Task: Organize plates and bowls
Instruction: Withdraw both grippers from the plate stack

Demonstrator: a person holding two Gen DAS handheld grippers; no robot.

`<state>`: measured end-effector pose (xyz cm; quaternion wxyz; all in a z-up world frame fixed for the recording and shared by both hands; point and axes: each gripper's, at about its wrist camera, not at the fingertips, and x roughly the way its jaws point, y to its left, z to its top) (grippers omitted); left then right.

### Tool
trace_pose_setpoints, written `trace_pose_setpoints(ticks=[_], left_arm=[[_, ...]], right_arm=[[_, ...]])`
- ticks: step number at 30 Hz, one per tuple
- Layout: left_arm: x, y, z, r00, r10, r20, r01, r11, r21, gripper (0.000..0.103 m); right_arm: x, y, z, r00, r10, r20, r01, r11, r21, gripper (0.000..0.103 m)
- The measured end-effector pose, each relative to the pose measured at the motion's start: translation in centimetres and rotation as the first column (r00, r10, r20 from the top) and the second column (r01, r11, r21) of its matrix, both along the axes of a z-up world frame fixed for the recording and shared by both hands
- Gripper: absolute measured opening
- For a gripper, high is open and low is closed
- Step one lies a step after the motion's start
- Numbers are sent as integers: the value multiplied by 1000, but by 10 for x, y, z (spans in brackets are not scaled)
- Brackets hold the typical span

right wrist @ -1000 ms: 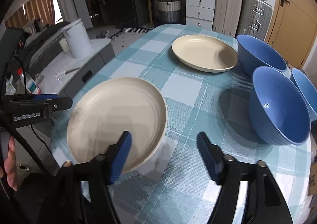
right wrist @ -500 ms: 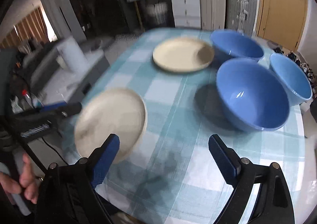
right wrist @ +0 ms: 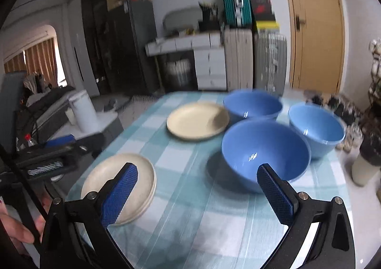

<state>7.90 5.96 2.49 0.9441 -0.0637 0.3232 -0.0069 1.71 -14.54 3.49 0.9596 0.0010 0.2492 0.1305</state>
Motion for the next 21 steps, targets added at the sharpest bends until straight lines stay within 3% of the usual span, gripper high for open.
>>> trace_pose_setpoints(ticks=[5,8,9,12,16,18,21], left_arm=[[-10,-20,-2,996,-6,87,0,997,72,94],[-25,-25,-3,984,-14,179,1,997,77,96],[-29,-28,-2,979,-33,199,16,996,87,101],[-35,-33,-1,974,-45,224,20,993,115,103],[-45,-41,5,958,-75,276,41,991,129,103],[-46,-46,6,955,-91,281,51,988,146,103],[-46,-50,8,956,-109,272,75,988,133,103]], right_arm=[[-23,-5,6,990,-24,139,31,999,-44,102],[-29,-13,0,993,19,114,-18,1000,-12,102],[-28,-17,-3,995,10,97,-9,1000,-11,102],[-29,-27,-4,996,9,85,-9,1000,4,102],[-31,-48,0,998,38,59,-45,991,127,102],[-32,-62,3,999,10,51,-21,978,209,102],[-35,-75,5,996,-55,68,37,970,239,102]])
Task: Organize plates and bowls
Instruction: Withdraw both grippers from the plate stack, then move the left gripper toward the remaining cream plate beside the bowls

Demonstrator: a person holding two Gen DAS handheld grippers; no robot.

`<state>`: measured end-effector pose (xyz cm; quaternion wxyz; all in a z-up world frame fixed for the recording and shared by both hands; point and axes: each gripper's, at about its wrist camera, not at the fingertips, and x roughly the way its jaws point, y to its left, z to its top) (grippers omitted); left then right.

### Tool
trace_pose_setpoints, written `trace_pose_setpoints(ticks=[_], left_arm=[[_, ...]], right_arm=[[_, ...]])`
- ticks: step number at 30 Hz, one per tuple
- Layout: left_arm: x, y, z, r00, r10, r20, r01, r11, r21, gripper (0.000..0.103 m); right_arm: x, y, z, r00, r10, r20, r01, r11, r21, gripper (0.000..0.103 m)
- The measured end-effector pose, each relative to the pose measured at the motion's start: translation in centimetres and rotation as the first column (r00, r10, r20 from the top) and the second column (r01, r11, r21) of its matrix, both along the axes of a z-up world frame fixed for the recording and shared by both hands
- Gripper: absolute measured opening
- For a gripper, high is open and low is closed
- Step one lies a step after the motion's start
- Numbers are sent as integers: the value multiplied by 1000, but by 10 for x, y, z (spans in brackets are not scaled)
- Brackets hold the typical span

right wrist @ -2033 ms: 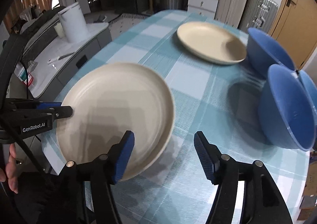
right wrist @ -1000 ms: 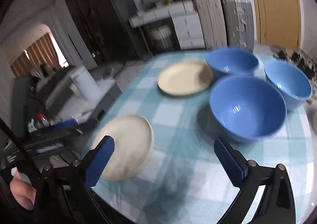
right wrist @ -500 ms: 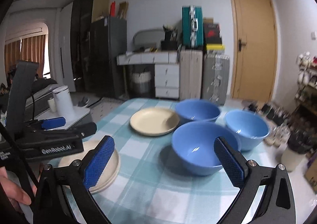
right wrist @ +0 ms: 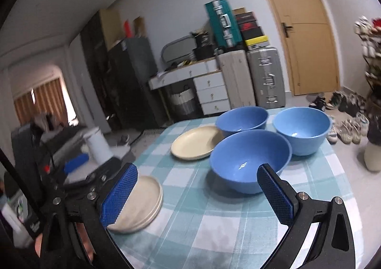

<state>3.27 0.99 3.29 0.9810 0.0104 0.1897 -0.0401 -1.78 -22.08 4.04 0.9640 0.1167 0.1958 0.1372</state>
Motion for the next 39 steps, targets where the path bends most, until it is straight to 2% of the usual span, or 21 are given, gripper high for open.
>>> trace_pose_setpoints(ticks=[5,7,9,11,14,15,16,18,19,21,23,25,30,35,39], left_arm=[[4,-6,3,1000,9,-10,-9,1000,-20,103],[5,-9,2,1000,7,-16,-8,999,-35,103],[7,-13,1,1000,9,-27,-10,999,-36,103],[7,-17,-1,999,11,-30,-11,1000,-25,103],[6,-24,-2,1000,11,-20,-11,1000,0,103],[5,-24,-2,1000,13,-15,-12,1000,4,103],[4,-24,-2,1000,13,-9,-13,1000,7,103],[4,-25,-2,1000,15,-6,-15,1000,8,103],[4,-24,-2,1000,17,-7,-17,1000,7,103],[5,-24,-3,1000,18,-13,-18,1000,5,103],[7,-24,-4,1000,18,-19,-18,1000,6,103],[7,-25,-4,1000,19,-18,-19,1000,7,103],[11,-25,-6,999,32,-22,-32,999,17,103],[14,-24,-10,998,50,-34,-49,998,28,103],[16,-17,-12,997,49,-53,-50,999,-6,103]], right_arm=[[-5,-13,2,994,-98,38,98,995,-14,102],[7,-12,-4,985,-168,-42,164,983,-79,102],[20,-13,-16,974,-165,-157,147,982,-116,102],[23,-15,-20,968,-182,-172,160,978,-134,102],[7,-21,-4,963,-269,-32,261,953,-154,102],[-8,-23,7,955,-288,66,295,946,-135,102],[-27,-25,16,940,-286,185,307,947,-97,102],[-50,-29,20,906,-261,333,290,956,-40,102],[-53,-30,18,902,-252,351,281,959,-32,102],[-40,-27,15,939,-218,265,244,967,-69,102],[-28,-26,8,966,-174,193,190,980,-66,102],[-20,-26,3,977,-151,148,160,986,-50,102],[-10,-17,-4,984,-138,113,147,987,-70,102],[-9,2,-10,976,-163,145,181,977,-117,102],[-4,8,-12,978,-160,135,179,974,-140,102]])
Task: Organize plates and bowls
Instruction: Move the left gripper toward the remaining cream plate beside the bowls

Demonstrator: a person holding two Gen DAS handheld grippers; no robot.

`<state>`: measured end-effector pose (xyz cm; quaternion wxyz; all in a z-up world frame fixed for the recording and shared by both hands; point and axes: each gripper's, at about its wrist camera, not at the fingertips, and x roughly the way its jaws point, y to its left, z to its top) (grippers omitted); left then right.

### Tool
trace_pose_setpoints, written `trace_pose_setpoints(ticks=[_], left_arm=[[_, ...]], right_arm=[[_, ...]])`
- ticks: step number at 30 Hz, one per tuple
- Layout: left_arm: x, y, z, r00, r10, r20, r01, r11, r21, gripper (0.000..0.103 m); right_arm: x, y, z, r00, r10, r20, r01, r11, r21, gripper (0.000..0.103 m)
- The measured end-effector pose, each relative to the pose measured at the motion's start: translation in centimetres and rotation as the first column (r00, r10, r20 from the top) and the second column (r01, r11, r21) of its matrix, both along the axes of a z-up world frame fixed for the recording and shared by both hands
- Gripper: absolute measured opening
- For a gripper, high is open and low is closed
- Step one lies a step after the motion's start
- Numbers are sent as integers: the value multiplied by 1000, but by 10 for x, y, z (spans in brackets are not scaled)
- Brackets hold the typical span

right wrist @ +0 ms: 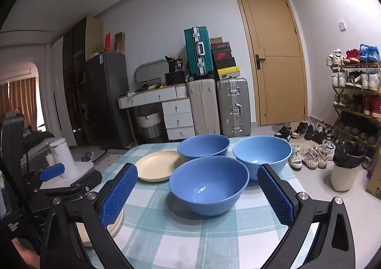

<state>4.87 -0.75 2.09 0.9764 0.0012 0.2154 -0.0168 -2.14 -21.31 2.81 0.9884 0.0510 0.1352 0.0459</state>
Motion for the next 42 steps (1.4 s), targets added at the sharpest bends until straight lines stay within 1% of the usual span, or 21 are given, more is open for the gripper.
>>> trace_pose_setpoints(ticks=[2,5,8,11,13,17,20,22,26,28,29,30,34,36,38,39,40,41,42], left_arm=[[1,1,0,1000,1,-8,-1,1000,-16,103],[1,4,-1,1000,4,-13,-4,1000,-26,103],[1,4,-2,1000,2,-17,-2,1000,-22,103],[2,6,-3,1000,12,-23,-12,1000,-9,103],[3,9,-4,999,-1,-33,0,1000,-27,103],[3,15,-4,999,1,-45,-3,998,-56,103],[5,20,-4,998,9,-56,-12,998,-60,103],[7,25,-4,998,-1,-71,-4,997,-76,103],[21,28,-5,990,-15,-142,12,1000,-25,103],[28,36,1,988,4,-153,-9,999,-32,103],[34,43,5,987,-6,-164,-5,998,-63,103],[39,47,8,985,-15,-170,3,997,-75,103],[71,61,22,977,1,-212,-11,999,-45,103],[99,67,25,966,-3,-259,-6,999,-33,103],[137,75,23,939,-8,-344,-10,999,-51,103],[151,80,20,930,-12,-368,-15,997,-72,102],[172,86,16,911,-26,-411,-22,994,-111,101],[187,90,11,901,-27,-433,-32,991,-128,101],[198,93,6,894,-22,-448,-40,991,-129,101]], right_arm=[[0,3,-1,1000,0,7,0,1000,-10,102],[-1,15,0,1000,-12,26,14,998,-61,102],[1,27,-2,1000,-16,7,17,993,-114,102],[0,31,-4,1000,-4,24,8,991,-134,102],[0,33,-5,999,-3,34,7,991,-136,102],[3,33,-7,1000,-1,9,2,991,-133,102],[8,33,-9,999,12,-31,-16,992,-124,102],[12,33,-12,998,17,-61,-23,994,-109,102],[13,30,-12,999,-29,-46,24,995,-102,102],[14,27,-11,998,-28,-52,24,997,-73,102],[14,26,-10,998,-24,-55,21,998,-58,102],[14,25,-10,998,-20,-56,18,999,-46,102],[13,26,-8,998,1,-62,-4,999,-41,102],[13,28,-8,998,11,-64,-15,998,-54,102],[12,31,-8,998,25,-64,-29,998,-57,102],[11,32,-8,998,34,-61,-38,998,-56,102],[10,33,-8,998,40,-58,-43,997,-57,102],[9,35,-7,998,44,-53,-47,997,-61,102],[9,36,-7,998,47,-50,-50,996,-67,102]])
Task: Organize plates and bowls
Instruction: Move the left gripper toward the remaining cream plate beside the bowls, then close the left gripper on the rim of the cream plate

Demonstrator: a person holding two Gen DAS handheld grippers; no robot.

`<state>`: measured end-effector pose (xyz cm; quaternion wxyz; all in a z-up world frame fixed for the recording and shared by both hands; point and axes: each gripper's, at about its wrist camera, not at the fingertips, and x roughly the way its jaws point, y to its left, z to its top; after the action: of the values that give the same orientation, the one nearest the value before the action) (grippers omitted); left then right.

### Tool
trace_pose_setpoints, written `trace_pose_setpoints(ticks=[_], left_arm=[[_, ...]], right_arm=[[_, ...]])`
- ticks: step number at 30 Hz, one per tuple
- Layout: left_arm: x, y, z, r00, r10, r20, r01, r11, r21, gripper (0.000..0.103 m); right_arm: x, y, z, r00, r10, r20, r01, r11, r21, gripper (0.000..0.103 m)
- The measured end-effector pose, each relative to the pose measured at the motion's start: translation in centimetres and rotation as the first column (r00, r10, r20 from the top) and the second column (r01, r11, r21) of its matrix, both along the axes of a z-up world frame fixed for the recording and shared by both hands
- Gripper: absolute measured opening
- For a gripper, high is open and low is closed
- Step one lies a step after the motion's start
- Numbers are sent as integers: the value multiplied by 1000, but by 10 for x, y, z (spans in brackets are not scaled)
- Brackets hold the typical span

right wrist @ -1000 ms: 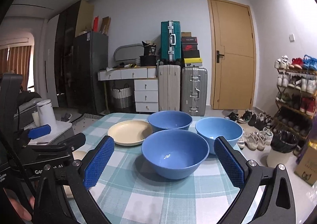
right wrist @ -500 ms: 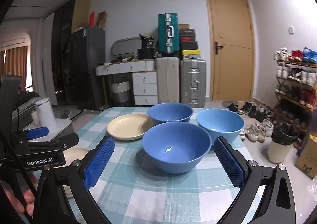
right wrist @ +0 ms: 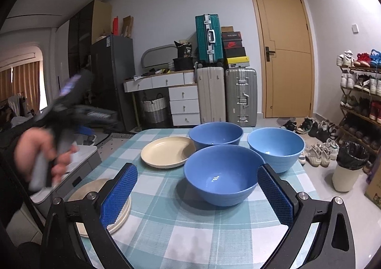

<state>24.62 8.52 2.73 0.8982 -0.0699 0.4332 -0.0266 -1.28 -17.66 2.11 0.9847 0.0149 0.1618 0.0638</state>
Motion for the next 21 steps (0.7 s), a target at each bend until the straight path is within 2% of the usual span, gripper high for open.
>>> trace_pose_setpoints(ticks=[2,4,6,11,15,21], left_arm=[[32,5,-12,998,21,-66,-20,1000,7,99],[60,8,-26,990,30,-136,-32,999,-16,99],[77,8,-36,984,36,-175,-42,999,-32,95],[121,-7,-75,951,-1,-308,15,999,43,95],[138,-7,-91,956,-7,-292,16,999,28,95],[152,-12,-109,952,-20,-305,38,998,55,95]], right_arm=[[-1,4,0,1000,14,5,-14,1000,-17,102],[-2,7,0,999,33,6,-33,999,-25,102],[-2,12,0,998,54,7,-54,998,-42,102],[-5,21,-2,996,91,15,-89,992,-84,102],[-8,27,-1,994,105,30,-101,989,-113,102],[-4,28,-2,993,118,16,-115,986,-117,102]])
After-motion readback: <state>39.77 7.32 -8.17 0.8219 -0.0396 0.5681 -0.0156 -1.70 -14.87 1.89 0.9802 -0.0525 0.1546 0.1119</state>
